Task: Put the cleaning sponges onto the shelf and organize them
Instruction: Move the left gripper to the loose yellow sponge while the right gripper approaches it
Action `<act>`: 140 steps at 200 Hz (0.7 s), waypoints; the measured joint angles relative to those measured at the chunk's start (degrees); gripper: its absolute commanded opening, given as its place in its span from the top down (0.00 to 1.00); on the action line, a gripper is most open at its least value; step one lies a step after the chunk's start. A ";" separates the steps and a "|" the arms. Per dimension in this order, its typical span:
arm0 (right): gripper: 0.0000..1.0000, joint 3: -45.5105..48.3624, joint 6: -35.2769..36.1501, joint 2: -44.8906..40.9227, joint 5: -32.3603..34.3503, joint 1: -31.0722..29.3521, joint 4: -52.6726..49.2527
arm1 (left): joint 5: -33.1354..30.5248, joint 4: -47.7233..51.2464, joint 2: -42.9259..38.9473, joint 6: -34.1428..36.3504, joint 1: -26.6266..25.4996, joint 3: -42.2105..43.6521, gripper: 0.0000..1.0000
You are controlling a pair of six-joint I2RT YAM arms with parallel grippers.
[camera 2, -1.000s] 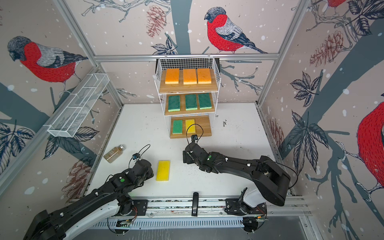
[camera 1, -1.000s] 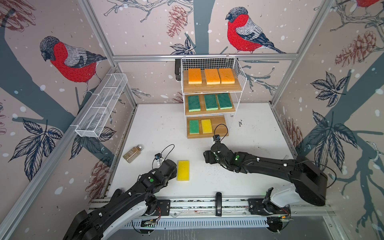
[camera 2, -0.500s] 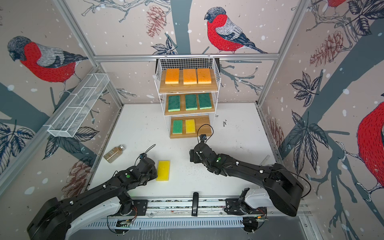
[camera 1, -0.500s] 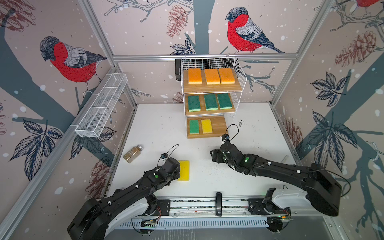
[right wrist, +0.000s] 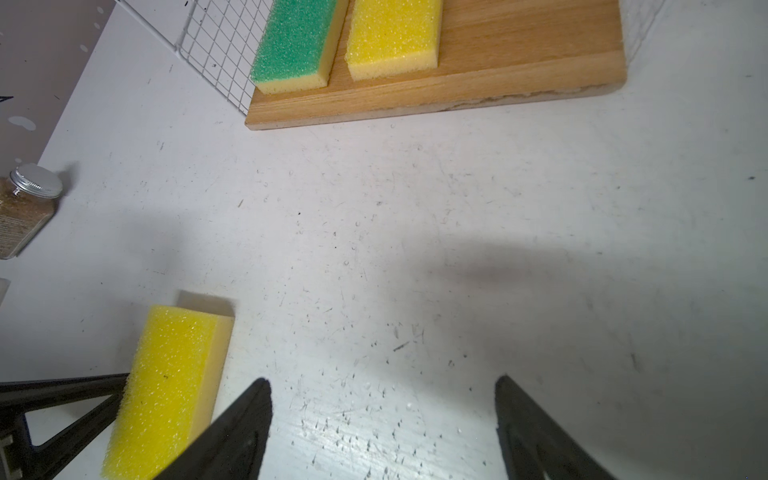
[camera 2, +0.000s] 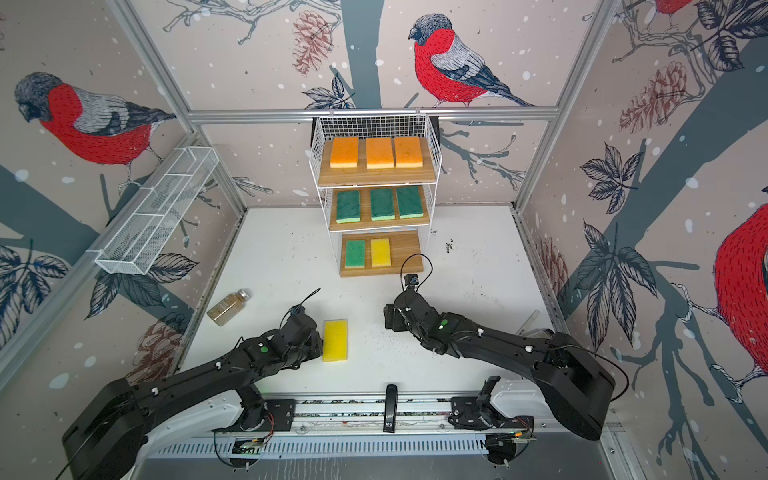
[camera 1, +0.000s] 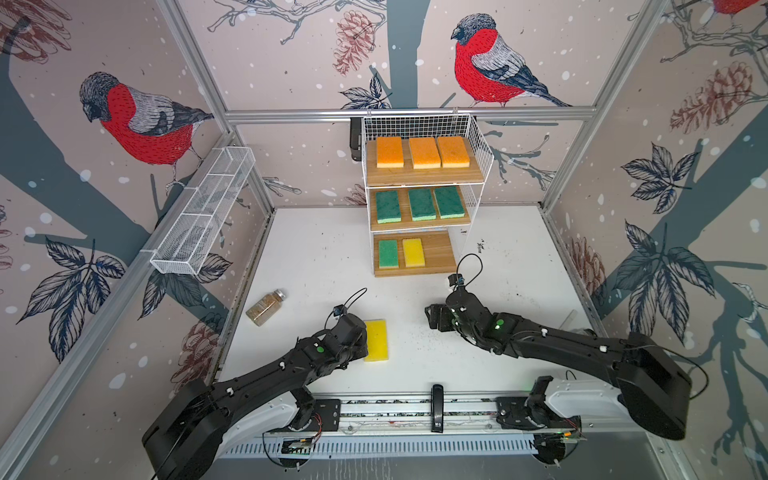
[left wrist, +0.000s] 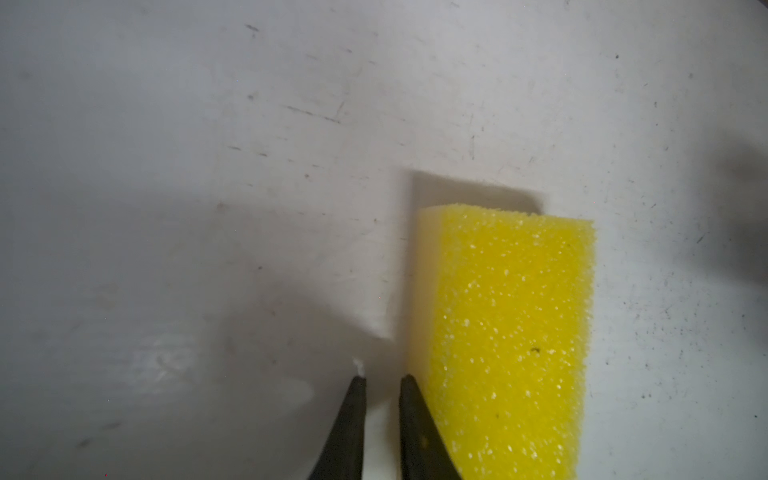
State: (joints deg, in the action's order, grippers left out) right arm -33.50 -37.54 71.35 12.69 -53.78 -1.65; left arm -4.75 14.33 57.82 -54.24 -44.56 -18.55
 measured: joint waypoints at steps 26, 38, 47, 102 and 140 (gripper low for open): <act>0.15 1.81 -0.15 -2.58 0.00 0.96 0.28 | 0.20 -1.33 3.80 -0.39 -1.20 -1.86 0.81; 0.15 2.75 -0.31 -3.54 -0.09 1.40 0.26 | 0.35 -1.77 5.99 -0.42 -1.46 -3.10 0.81; 0.15 3.28 -0.33 -4.04 -0.09 1.77 0.33 | 0.63 -2.16 7.45 -0.42 -1.75 -3.91 0.81; 0.15 4.92 -0.31 -4.68 -1.27 2.73 1.05 | 1.66 -4.70 13.18 -1.07 -4.46 -7.34 0.82; 0.14 6.10 -0.31 -6.14 -2.14 3.32 1.14 | 2.12 -4.72 15.21 -1.09 -6.21 -10.51 0.82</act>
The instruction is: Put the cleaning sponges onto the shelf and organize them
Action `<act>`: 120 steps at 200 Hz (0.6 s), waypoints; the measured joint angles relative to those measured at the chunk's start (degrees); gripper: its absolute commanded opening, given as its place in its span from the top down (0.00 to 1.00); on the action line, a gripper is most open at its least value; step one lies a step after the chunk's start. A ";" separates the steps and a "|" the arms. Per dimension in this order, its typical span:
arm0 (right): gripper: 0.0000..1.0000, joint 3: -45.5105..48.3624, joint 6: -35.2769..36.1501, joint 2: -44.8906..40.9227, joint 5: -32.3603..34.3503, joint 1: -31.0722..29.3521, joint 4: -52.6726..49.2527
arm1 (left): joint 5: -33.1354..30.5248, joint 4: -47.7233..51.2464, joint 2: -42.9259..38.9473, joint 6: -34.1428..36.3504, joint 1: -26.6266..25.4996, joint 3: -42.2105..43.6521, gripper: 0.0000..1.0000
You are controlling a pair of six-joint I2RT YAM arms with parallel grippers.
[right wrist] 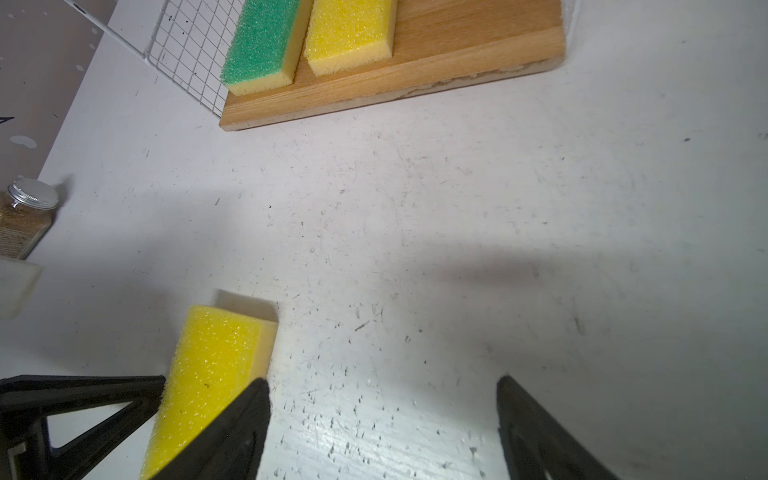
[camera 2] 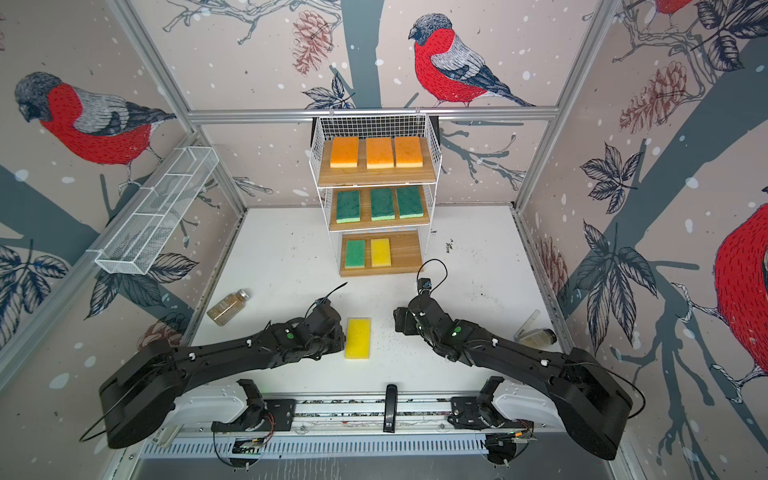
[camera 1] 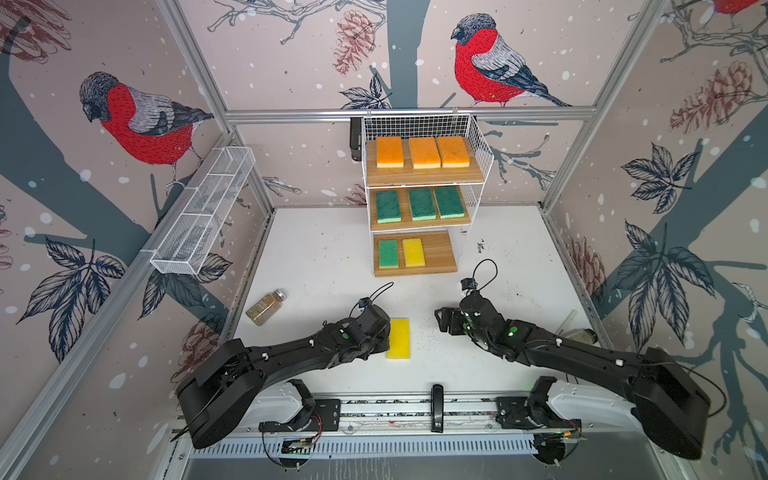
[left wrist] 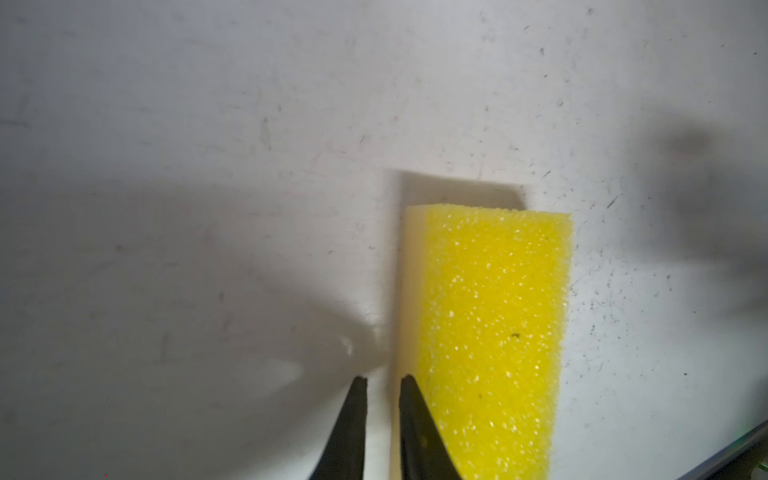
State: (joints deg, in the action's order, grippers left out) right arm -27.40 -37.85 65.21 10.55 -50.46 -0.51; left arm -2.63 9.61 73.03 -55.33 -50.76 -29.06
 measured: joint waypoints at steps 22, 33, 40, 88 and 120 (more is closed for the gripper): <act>0.14 0.70 0.00 -0.83 -0.20 0.31 -0.02 | 1.11 -0.04 2.34 0.04 -1.33 -1.44 0.82; 0.14 1.01 0.00 -1.20 -0.28 0.55 -0.02 | 1.11 -0.17 3.67 0.07 -2.05 -2.14 0.82; 0.14 1.18 0.00 -1.44 -0.26 0.68 -0.02 | 1.11 -0.22 4.48 0.07 -2.38 -2.54 0.81; 0.13 2.01 0.00 -2.54 -1.29 1.33 -0.07 | 2.80 -2.25 8.55 0.24 -4.07 -4.76 0.82; 0.13 2.29 0.02 -2.58 -1.95 1.33 -0.07 | 4.02 -4.74 10.62 0.24 -5.35 -6.54 0.82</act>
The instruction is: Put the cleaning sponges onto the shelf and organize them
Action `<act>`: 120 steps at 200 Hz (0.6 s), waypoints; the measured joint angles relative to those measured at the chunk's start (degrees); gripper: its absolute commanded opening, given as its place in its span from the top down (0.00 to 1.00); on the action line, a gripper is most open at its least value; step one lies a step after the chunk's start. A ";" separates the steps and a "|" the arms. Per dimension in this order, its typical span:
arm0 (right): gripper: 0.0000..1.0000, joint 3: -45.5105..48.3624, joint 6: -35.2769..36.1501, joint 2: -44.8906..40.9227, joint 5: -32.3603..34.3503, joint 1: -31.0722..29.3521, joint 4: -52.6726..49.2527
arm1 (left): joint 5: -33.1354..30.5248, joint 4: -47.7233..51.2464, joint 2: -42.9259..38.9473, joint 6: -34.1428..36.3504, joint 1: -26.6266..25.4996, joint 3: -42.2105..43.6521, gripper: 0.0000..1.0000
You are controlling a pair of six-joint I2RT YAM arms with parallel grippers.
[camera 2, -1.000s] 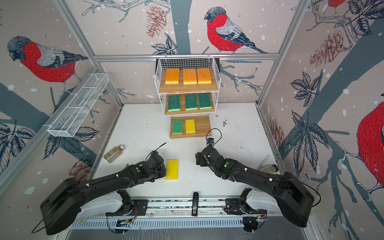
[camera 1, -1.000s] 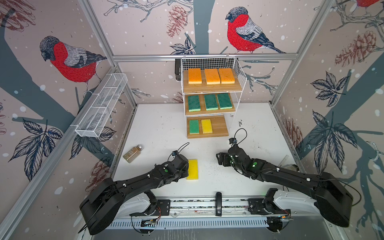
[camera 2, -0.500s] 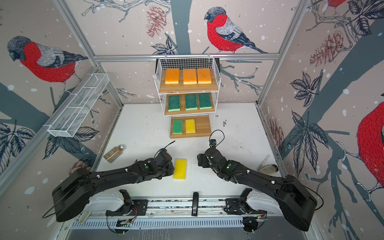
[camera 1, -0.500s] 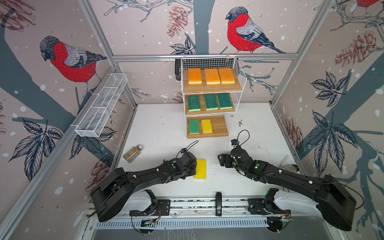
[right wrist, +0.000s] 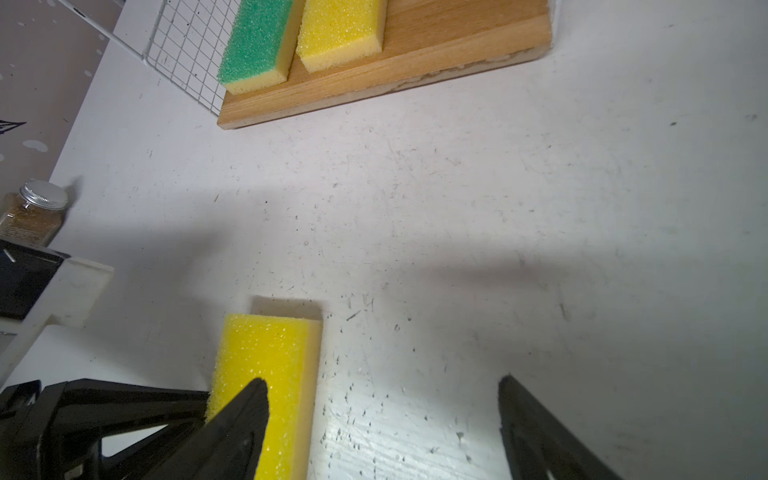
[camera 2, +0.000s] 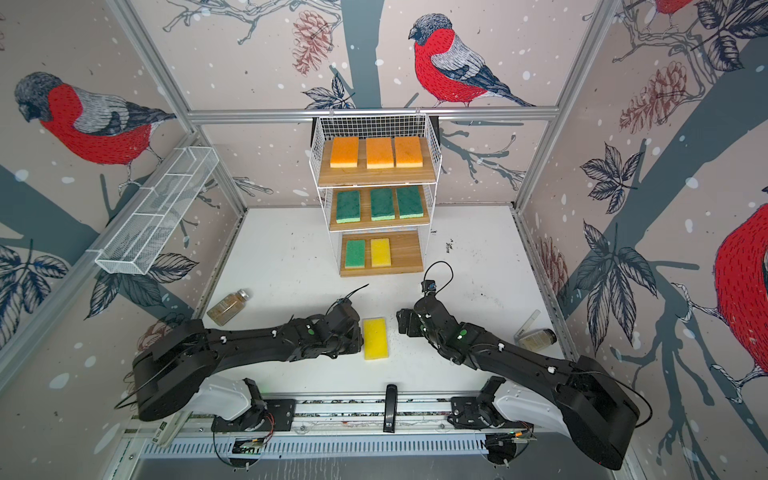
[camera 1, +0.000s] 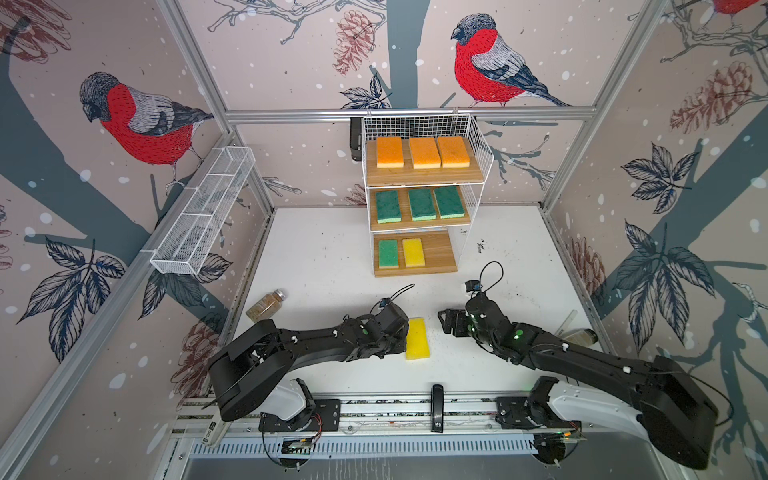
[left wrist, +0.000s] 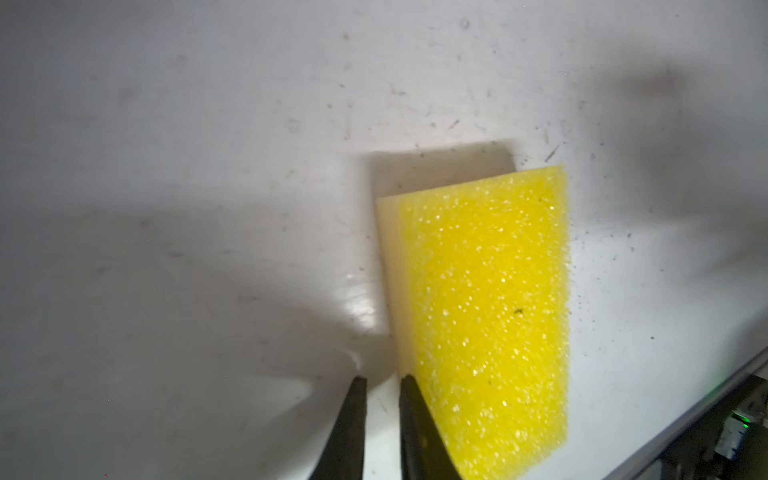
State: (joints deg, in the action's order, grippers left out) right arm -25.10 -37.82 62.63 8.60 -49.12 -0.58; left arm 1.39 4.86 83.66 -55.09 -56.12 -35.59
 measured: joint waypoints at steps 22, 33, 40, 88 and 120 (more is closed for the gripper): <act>0.13 0.28 0.00 -0.17 -0.24 0.00 0.02 | 0.09 -1.53 1.36 0.00 -1.07 -1.36 0.81; 0.13 0.50 0.00 -0.35 -0.70 0.00 0.00 | 0.50 -2.54 2.16 -0.02 -1.31 -1.70 0.82; 0.13 0.66 0.00 -0.44 -1.07 0.00 0.00 | 0.96 -3.06 2.71 -0.02 -1.42 -1.88 0.82; 0.14 1.57 -0.02 -1.92 -1.46 0.00 -0.33 | 3.82 -6.67 6.32 -0.20 -2.19 -3.67 0.82; 0.13 1.70 -1.07 -2.73 -1.46 -0.52 -0.52 | 6.08 -9.09 7.63 -0.17 -2.78 -4.87 0.82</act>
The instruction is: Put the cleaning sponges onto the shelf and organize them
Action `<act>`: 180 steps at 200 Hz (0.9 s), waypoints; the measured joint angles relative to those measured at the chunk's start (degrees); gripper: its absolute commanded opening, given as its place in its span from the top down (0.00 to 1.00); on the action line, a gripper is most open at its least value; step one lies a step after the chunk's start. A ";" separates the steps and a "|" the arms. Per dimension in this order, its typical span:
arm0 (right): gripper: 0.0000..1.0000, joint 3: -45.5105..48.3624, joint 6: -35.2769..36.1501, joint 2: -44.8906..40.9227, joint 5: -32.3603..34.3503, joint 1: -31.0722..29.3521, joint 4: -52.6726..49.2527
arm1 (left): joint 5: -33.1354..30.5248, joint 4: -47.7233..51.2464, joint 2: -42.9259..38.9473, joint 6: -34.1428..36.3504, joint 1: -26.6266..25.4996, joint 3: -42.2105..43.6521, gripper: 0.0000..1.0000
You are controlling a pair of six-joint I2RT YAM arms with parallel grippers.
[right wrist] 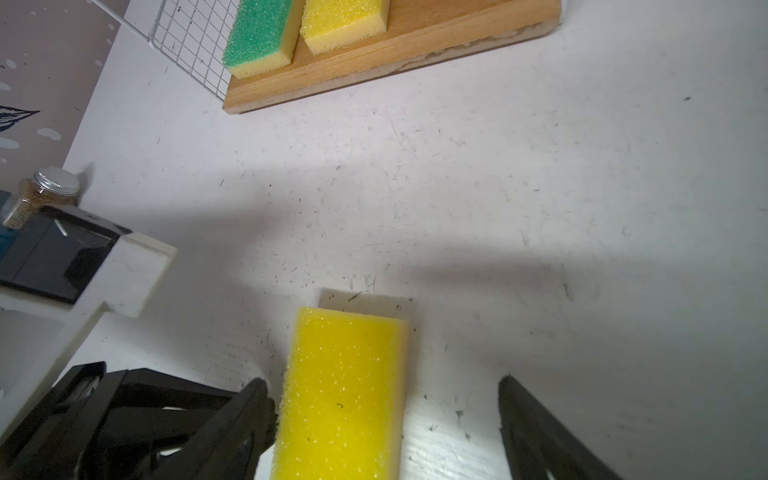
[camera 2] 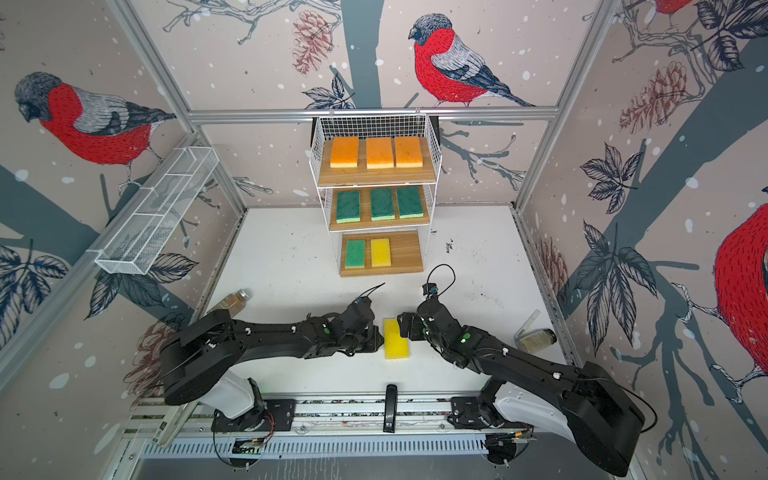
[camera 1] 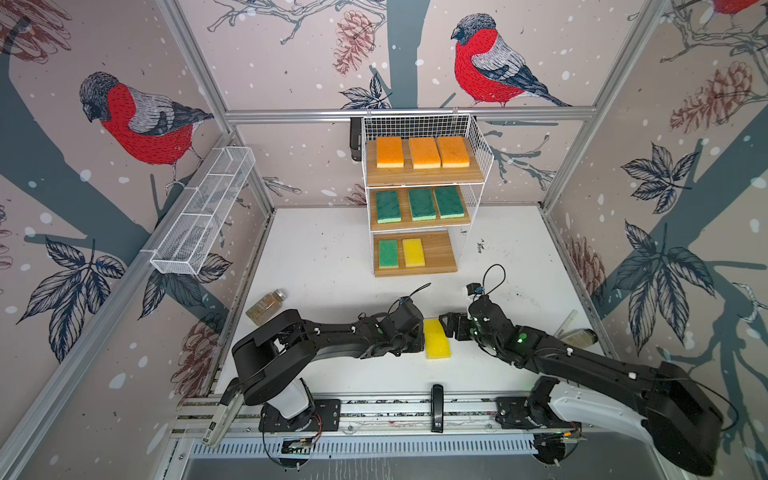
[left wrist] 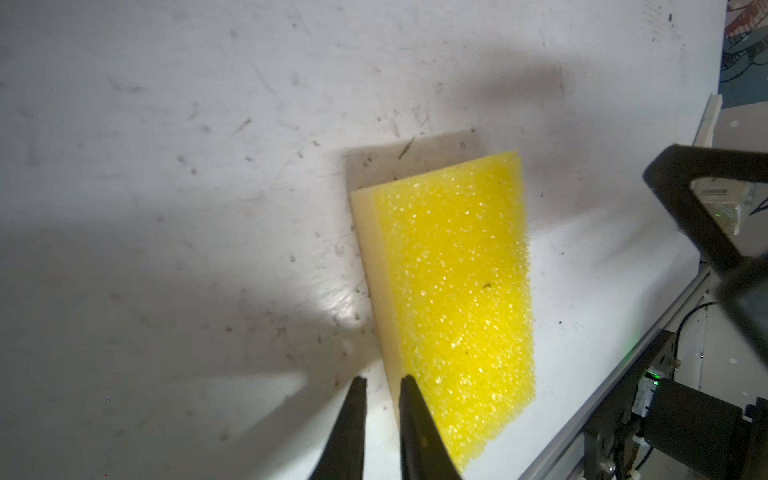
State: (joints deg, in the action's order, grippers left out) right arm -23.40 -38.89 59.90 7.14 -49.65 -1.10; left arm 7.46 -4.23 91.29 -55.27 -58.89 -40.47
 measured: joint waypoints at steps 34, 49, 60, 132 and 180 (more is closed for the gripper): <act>0.15 -0.04 -0.33 -0.22 0.26 -1.40 -1.27 | 1.88 -0.96 0.50 0.59 -0.57 -1.03 0.77; 0.15 -0.11 -0.46 -0.72 0.66 -2.45 -2.45 | 1.36 1.33 -1.60 1.66 -0.90 -2.16 0.74; 0.15 -0.17 -0.68 -1.11 1.11 -3.17 -3.34 | 0.42 3.23 -4.15 2.69 -0.90 -2.54 0.70; 0.15 -0.92 -6.60 -2.80 5.68 -9.79 -9.53 | -11.58 16.85 -16.55 4.66 -0.52 -1.62 0.53; 0.14 -3.63 -14.16 -0.96 11.06 -14.67 -14.23 | -16.63 19.80 -23.06 4.61 -0.42 2.43 0.46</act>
State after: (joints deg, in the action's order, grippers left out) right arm -27.03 -53.06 58.94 18.20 -64.31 -15.33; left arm -9.17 15.57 68.23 -50.65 -59.31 -38.04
